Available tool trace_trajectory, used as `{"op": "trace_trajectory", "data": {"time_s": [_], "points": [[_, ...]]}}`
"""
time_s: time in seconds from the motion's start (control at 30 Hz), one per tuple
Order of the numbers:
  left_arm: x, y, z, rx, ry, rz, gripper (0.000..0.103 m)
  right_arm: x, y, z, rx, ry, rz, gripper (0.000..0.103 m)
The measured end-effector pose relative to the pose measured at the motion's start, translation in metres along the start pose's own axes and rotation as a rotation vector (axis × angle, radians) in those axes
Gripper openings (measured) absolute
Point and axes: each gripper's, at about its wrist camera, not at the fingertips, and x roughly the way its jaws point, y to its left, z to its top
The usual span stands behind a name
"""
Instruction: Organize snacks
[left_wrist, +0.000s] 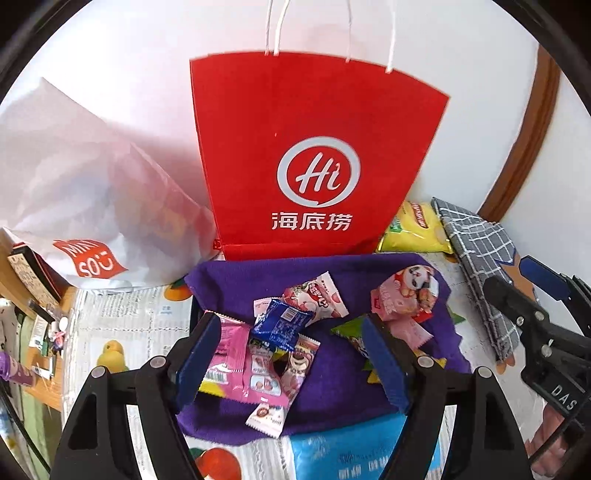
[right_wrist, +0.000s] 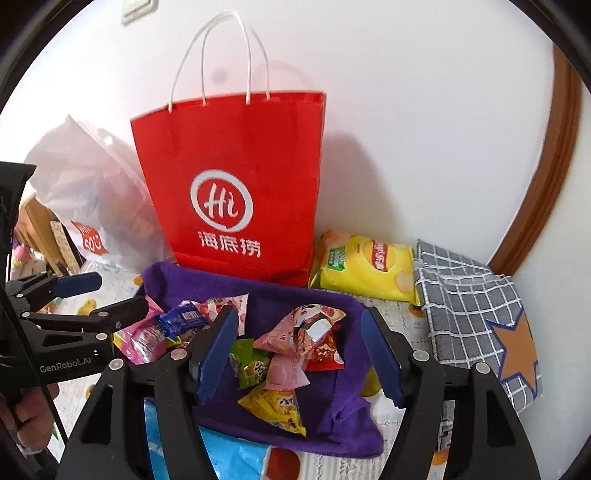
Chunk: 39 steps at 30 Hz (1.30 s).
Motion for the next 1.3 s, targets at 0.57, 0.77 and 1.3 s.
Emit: {"op": "trace_trajectory", "data": {"time_s": [0.57, 0.77, 1.3], "points": [[-0.112, -0.018, -0.078, 0.016, -0.119, -0.007, 0.088, -0.126, 0.016, -0.073, 0.04, -0.017, -0.066, 0.075], [-0.155, -0.024, -0.115, 0.012, -0.161, 0.0, 0.091, -0.166, 0.015, -0.106, 0.075, -0.049, -0.074, 0.091], [-0.232, -0.031, -0.191, -0.023, -0.283, 0.08, 0.098, -0.24, 0.015, -0.165, 0.106, -0.097, -0.109, 0.103]]}}
